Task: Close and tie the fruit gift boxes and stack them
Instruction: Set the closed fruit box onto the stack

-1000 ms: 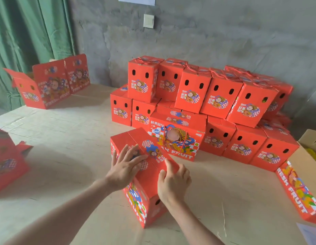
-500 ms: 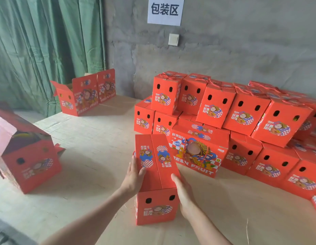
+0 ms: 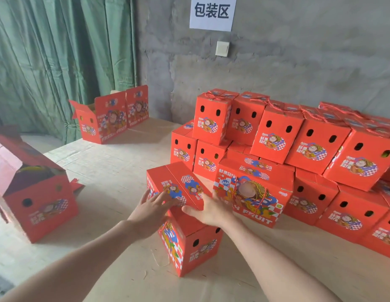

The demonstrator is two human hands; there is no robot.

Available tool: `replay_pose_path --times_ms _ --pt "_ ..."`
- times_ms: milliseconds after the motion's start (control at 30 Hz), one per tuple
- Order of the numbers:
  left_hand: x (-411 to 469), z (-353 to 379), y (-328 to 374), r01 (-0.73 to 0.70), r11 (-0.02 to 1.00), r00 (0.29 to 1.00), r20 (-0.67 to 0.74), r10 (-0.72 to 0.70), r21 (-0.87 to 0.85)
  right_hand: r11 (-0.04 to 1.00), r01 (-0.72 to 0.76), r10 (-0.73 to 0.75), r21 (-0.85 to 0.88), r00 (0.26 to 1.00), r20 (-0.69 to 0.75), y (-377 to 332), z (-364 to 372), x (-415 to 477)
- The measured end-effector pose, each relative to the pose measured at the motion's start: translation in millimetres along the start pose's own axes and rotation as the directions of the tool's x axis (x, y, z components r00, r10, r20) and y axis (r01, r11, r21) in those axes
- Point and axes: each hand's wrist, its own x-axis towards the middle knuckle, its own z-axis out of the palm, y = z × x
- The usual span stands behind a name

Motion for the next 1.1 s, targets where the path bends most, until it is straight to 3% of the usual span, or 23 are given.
replay_pose_path --times_ms 100,267,367,467,600,700,767,867,1000,1100 --pt "19 -6 -20 -0.003 0.995 0.999 0.035 -0.001 0.098 0.991 -0.062 0.080 -0.116 0.984 0.160 -26 12 13" --pt "45 -2 -63 -0.053 0.996 0.994 0.097 0.046 0.076 0.998 0.008 0.002 -0.067 0.988 0.154 -24 7 38" --pt "61 2 -90 -0.055 0.997 0.998 0.043 0.053 0.056 0.993 0.077 -0.061 -0.087 0.983 0.173 -24 0 62" --pt "77 3 -126 0.056 0.997 0.998 0.016 -0.057 0.053 0.988 0.114 -0.088 -0.100 0.969 0.230 -28 -10 91" --pt "110 -5 -170 0.305 0.950 0.948 0.115 -0.296 -0.071 0.974 0.180 -0.143 -0.140 0.960 0.242 -47 -24 139" --pt "148 -5 -185 0.385 0.862 0.923 0.143 -0.358 -0.328 0.946 0.169 -0.137 -0.277 0.982 0.131 -80 -12 177" --pt "173 -2 -187 0.414 0.829 0.910 0.142 -0.390 -0.375 0.933 0.145 -0.146 -0.328 0.989 0.024 -107 6 201" --pt "211 2 -187 0.371 0.844 0.928 0.153 -0.338 -0.388 0.944 0.020 -0.043 -0.330 0.997 -0.063 -121 15 229" --pt "263 2 -176 0.224 0.879 0.966 0.213 -0.145 -0.421 0.935 -0.270 0.242 -0.232 0.960 -0.141 -109 3 254" --pt "283 0 -184 0.102 0.893 0.978 0.210 -0.009 -0.438 0.973 -0.230 0.228 -0.016 0.969 -0.095 -124 -16 283"
